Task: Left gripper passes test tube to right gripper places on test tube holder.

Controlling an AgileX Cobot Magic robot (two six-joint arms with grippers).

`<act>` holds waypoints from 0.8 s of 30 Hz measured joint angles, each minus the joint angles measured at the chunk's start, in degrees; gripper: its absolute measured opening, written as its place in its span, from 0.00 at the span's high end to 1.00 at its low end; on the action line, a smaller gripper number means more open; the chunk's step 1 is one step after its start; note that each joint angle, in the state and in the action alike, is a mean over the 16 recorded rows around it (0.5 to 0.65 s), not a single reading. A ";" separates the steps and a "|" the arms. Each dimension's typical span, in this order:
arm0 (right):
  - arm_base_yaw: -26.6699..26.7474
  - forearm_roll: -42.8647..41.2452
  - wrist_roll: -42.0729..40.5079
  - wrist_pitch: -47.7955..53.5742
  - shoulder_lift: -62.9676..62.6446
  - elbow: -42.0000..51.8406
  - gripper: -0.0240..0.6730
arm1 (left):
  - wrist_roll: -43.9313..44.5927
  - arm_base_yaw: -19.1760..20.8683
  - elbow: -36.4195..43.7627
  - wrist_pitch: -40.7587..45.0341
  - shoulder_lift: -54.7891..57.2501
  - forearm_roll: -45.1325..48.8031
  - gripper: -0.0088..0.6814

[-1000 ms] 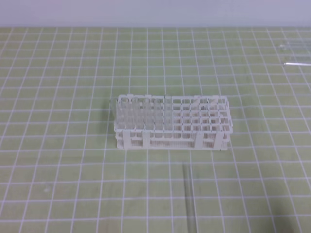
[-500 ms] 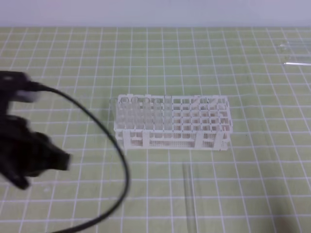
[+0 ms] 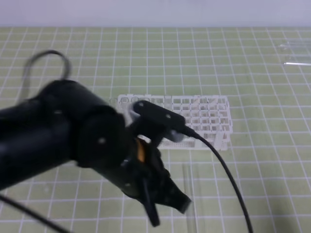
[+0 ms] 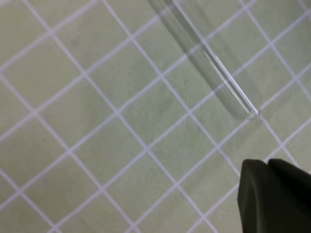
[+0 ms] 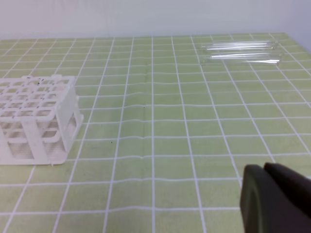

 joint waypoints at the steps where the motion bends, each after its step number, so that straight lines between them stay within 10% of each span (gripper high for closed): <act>1: 0.00 0.00 0.00 0.00 0.00 0.00 0.99 | -0.44 -0.71 -0.73 0.38 1.38 -0.08 0.99; 11: 0.00 0.00 0.00 0.00 0.00 0.00 0.99 | -4.42 -3.17 -8.06 3.77 12.48 -1.77 0.91; 24: 0.00 0.00 0.00 0.00 0.00 0.00 0.99 | -5.51 -3.17 -11.72 4.88 20.94 -9.06 0.55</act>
